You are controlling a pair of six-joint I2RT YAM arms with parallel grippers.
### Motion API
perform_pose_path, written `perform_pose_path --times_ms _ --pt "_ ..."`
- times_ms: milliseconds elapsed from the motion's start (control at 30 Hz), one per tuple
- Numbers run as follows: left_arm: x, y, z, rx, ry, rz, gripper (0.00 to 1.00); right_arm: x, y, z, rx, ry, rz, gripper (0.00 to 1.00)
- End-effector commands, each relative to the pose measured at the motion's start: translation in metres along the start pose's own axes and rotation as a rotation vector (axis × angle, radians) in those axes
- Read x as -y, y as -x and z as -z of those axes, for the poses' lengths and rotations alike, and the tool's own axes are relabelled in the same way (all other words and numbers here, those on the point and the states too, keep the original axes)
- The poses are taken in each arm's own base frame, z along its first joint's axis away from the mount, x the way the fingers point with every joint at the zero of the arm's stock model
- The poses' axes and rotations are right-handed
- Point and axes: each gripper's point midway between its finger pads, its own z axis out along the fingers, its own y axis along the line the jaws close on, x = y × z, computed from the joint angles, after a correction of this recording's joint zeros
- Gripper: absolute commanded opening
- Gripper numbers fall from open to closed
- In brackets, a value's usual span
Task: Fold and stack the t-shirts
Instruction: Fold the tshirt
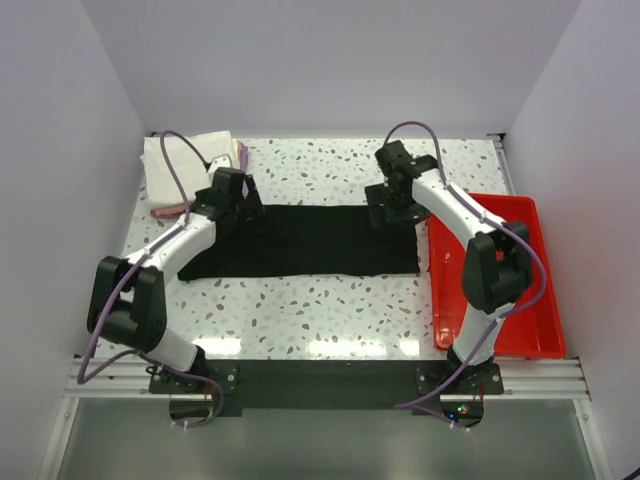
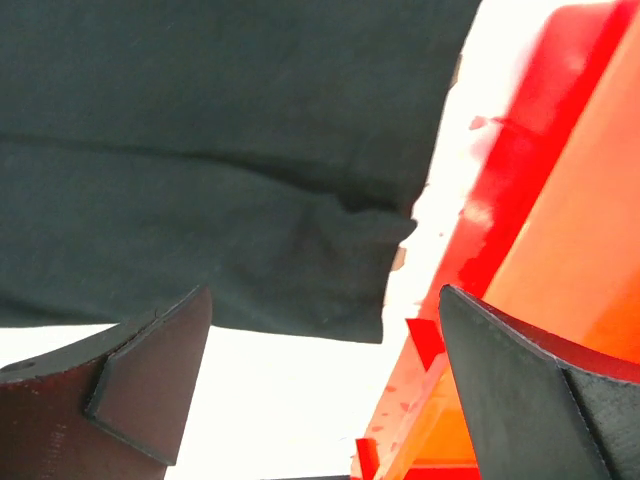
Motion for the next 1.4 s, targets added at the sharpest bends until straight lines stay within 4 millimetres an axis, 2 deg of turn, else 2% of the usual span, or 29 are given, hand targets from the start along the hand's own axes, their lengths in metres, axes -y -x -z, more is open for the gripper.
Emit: perform_pose_path --times_ms 0,67,133,233,300,333,400,433,500,633,667,733,767,833,867,900,933,1000,1033,1100,1167,1233,1333,1367 --pt "-0.001 0.0 0.02 0.022 -0.047 0.056 1.0 -0.022 0.002 0.012 0.066 0.129 0.036 0.99" --pt "-0.006 -0.009 0.021 0.02 -0.044 0.072 1.0 -0.028 -0.001 0.011 0.077 0.146 0.058 0.99" --pt "-0.011 -0.017 0.019 0.003 -0.021 0.085 1.0 -0.042 -0.005 0.011 0.078 0.176 0.098 0.99" --pt "-0.012 -0.029 0.015 -0.015 -0.032 0.104 1.0 -0.073 -0.011 0.005 0.087 0.255 0.17 0.99" --pt "-0.009 -0.041 0.013 -0.04 -0.061 0.113 1.0 -0.091 -0.018 -0.004 0.067 0.297 0.188 0.99" --pt "-0.006 -0.04 0.011 -0.029 -0.08 0.117 1.0 -0.096 -0.015 -0.008 0.076 0.306 0.185 0.99" --pt "-0.008 -0.049 0.007 -0.037 -0.076 0.124 1.0 -0.115 -0.024 -0.017 0.044 0.372 0.178 0.99" --pt "-0.008 -0.052 0.003 -0.035 -0.075 0.129 1.0 -0.12 -0.02 -0.021 0.056 0.382 0.163 0.99" --pt "-0.013 -0.069 -0.005 -0.068 -0.06 0.132 1.0 -0.125 -0.029 -0.034 0.027 0.39 0.16 0.99" --pt "-0.02 -0.093 -0.01 -0.125 -0.046 0.143 1.0 -0.125 -0.042 -0.046 0.011 0.388 0.137 0.99" --pt "-0.025 -0.105 -0.009 -0.144 -0.037 0.147 1.0 -0.123 -0.052 -0.051 -0.008 0.382 0.135 0.99" --pt "-0.028 -0.112 -0.007 -0.155 -0.041 0.156 1.0 -0.124 -0.059 -0.054 -0.013 0.394 0.129 0.99" --pt "-0.035 -0.124 -0.005 -0.178 -0.022 0.164 1.0 -0.122 -0.074 -0.059 -0.044 0.39 0.125 0.99" --pt "-0.04 -0.13 0.002 -0.193 -0.009 0.181 1.0 -0.121 -0.083 -0.059 -0.05 0.394 0.113 0.99" --pt "-0.047 -0.142 0.006 -0.215 0.003 0.186 1.0 -0.116 -0.099 -0.063 -0.082 0.382 0.111 0.99" --pt "-0.048 -0.144 0.013 -0.212 -0.009 0.193 1.0 -0.115 -0.106 -0.062 -0.089 0.38 0.112 0.99" --pt "-0.055 -0.156 0.018 -0.236 0.012 0.219 1.0 -0.109 -0.12 -0.059 -0.103 0.374 0.102 0.99" --pt "-0.062 -0.161 0.029 -0.244 0.02 0.24 1.0 -0.103 -0.133 -0.053 -0.106 0.361 0.106 0.99" --pt "-0.071 -0.175 0.036 -0.278 0.051 0.258 1.0 -0.097 -0.153 -0.052 -0.146 0.344 0.104 0.99" --pt "-0.072 -0.173 0.048 -0.27 0.037 0.284 1.0 -0.092 -0.158 -0.038 -0.121 0.349 0.107 0.99" --pt "-0.077 -0.18 0.06 -0.287 0.045 0.304 1.0 -0.091 -0.168 -0.024 -0.117 0.368 0.121 0.99" --pt "-0.071 -0.166 0.069 -0.243 0.002 0.328 1.0 -0.094 -0.171 -0.013 -0.115 0.399 0.135 0.99" --pt "-0.059 -0.142 0.074 -0.184 -0.054 0.345 1.0 -0.098 -0.159 0.005 -0.067 0.444 0.144 0.99" --pt "-0.051 -0.127 0.076 -0.16 -0.082 0.347 1.0 -0.101 -0.151 0.011 -0.042 0.458 0.149 0.99"
